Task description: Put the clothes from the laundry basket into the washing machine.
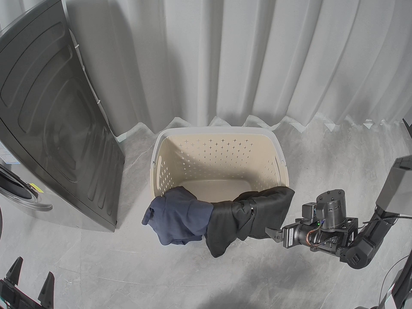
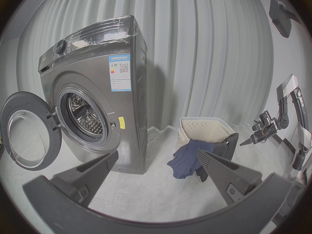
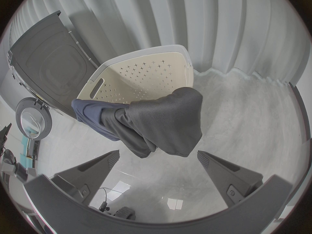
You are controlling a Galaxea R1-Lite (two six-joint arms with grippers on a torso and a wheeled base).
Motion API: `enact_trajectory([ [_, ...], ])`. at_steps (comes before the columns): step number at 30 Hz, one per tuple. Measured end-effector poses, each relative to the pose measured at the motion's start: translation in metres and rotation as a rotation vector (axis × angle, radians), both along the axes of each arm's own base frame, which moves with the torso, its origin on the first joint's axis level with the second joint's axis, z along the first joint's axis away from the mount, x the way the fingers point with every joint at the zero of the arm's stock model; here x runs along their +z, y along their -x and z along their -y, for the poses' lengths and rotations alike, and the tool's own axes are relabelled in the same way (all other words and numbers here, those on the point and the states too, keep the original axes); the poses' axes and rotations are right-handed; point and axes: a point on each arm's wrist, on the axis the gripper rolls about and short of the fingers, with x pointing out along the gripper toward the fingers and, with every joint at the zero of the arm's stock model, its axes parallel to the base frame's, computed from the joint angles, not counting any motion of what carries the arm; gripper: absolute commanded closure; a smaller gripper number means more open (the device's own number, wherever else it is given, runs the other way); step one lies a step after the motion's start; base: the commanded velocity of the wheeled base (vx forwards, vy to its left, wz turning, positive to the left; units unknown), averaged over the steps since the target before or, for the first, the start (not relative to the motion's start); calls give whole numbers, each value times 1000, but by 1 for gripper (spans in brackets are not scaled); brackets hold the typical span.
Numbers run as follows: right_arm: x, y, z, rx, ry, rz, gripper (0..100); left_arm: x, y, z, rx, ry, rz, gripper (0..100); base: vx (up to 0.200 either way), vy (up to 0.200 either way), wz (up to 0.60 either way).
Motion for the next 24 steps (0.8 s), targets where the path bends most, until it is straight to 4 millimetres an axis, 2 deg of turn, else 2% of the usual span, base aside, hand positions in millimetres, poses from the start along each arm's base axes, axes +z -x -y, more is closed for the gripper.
enact_trajectory([
  [9,-18,-18,-7,-1,13,-4,0,0,0,0,0,0,0,0,0,0,0],
  [16,-21,-38,-16,4,-4,27,0,0,0,0,0,0,0,0,0,0,0],
  [17,-21,-39,-17,5,-6,30,100,0,0,0,0,0,0,0,0,0,0],
  [24,-21,-46,-22,11,-24,58,100,0,0,0,0,1,0,0,0,0,0],
])
